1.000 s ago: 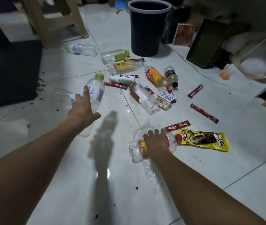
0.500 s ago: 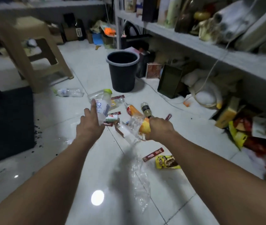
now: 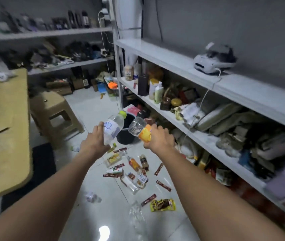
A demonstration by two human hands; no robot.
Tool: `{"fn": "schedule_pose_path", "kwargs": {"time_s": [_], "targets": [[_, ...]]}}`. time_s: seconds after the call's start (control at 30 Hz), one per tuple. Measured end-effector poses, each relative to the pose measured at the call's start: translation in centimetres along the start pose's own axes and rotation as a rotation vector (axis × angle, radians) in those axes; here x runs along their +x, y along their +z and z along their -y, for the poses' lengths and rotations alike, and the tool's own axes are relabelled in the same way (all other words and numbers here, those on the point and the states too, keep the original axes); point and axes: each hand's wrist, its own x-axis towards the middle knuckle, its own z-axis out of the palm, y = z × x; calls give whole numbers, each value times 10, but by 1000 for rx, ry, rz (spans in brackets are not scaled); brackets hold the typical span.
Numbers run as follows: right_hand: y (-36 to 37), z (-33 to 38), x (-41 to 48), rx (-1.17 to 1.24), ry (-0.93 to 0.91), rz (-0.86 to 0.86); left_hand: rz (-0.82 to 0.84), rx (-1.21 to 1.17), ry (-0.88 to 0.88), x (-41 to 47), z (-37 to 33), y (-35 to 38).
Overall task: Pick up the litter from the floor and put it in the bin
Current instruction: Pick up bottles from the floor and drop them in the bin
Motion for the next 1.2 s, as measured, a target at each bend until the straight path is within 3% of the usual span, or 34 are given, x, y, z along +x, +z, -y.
{"fn": "schedule_pose_path", "kwargs": {"time_s": [0.2, 0.4, 0.67, 0.97, 1.2], "targets": [[-122, 23, -23, -48, 2, -23, 18, -25, 52, -7, -29, -120], [-171, 39, -32, -41, 18, -73, -35, -31, 101, -1, -25, -181], [-170, 23, -2, -54, 71, -20, -18, 3, 132, 31, -25, -181], [-189, 18, 111, -76, -27, -24, 8, 19, 81, 124, -63, -174], [-193, 17, 182, -58, -92, 20, 12, 27, -18, 170, -53, -168]]}}
